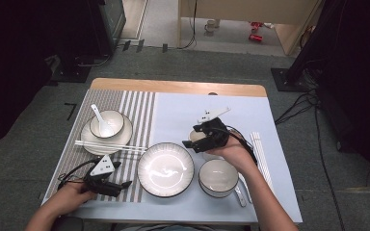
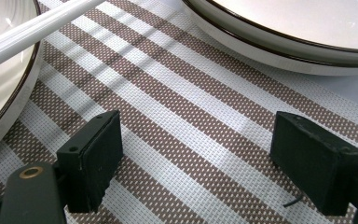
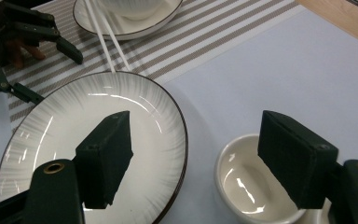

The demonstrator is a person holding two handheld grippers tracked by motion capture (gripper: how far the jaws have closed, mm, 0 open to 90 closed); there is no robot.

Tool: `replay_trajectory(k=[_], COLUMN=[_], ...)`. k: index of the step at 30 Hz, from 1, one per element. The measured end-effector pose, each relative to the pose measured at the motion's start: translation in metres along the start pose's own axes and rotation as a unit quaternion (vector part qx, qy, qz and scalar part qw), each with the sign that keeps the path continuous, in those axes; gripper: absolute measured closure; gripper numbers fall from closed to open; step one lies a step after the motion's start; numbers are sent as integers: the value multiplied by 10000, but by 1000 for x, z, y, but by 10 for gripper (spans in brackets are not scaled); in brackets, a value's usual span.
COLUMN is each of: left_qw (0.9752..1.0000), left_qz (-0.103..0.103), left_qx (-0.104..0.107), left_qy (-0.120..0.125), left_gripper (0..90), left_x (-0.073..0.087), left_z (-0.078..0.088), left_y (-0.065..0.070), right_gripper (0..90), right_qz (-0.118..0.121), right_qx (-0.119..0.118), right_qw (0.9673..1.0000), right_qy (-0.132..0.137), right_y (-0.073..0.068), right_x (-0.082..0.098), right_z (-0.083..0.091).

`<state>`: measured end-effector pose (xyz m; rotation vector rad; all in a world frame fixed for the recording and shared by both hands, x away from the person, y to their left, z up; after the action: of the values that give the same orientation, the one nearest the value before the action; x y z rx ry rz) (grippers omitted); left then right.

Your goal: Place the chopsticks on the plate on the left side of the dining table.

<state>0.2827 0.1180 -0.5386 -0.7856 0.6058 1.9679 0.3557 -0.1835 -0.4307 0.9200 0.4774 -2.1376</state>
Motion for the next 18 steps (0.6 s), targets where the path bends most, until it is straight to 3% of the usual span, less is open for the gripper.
replay_trajectory(k=[18], left_qw=[10000], left_qz=[2], left_qx=[-2], left_qy=[0], left_gripper=[169], left_x=[0], left_z=[0], left_y=[0], right_gripper=[262], right_qz=[-127], right_qx=[196], right_qw=[9997], right_qy=[-22], right_y=[16], right_x=[28], right_z=[16])
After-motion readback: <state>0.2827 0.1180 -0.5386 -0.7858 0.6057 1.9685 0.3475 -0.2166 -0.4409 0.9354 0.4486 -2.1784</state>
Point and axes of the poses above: each handheld gripper's, and its own axes: z roughly backward along the jaws, x roughly out of its underside, y roughly to its right, the point moved 6 cm from there along -z, roughly forward along the jaws, and after that the axes turned 7 degrees about x, right-handed, at the moved point
